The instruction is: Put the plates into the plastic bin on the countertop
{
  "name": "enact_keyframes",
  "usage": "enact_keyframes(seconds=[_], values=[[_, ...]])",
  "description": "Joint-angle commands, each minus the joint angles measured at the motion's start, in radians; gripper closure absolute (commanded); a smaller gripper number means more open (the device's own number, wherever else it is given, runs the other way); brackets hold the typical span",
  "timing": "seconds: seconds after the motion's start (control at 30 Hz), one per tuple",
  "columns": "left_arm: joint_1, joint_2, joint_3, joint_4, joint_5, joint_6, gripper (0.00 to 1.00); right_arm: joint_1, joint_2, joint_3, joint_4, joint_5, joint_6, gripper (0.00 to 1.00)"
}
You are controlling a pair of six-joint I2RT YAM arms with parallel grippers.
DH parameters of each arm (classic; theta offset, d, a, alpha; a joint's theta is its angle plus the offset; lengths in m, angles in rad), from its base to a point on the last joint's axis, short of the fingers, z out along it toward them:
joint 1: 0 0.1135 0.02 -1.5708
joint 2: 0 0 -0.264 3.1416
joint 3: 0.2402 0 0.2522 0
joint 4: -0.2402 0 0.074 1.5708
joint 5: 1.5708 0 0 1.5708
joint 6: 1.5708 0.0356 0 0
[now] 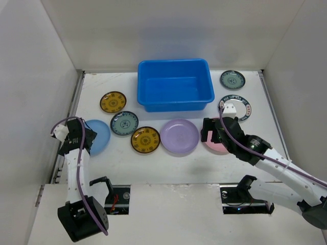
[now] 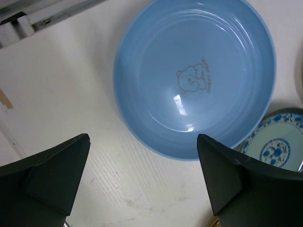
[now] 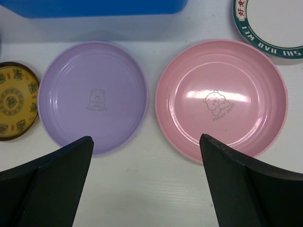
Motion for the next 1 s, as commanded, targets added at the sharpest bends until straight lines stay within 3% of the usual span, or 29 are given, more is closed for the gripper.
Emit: enact_keyframes(seconds=[0.0,0.27,0.5,0.97], values=[[0.037,0.006,-0.009,-0.034,0.0,-0.149,0.03,0.018,0.003,0.026,0.066,-0.019,0.004,0.0],[0.088,0.036,-0.058,-0.048,-0.057,-0.23,0.05,0.018,-0.001,0.018,0.079,-0.083,-0.006,0.0],[0.161,0.098,-0.147,0.091,0.017,-0.231,0.06,0.015,-0.01,0.017,0.062,-0.135,-0.013,0.0],[0.2,0.218,-0.172,0.29,0.067,-0.224,0.12,0.022,-0.012,0.02,0.045,-0.148,-0.001,0.0]])
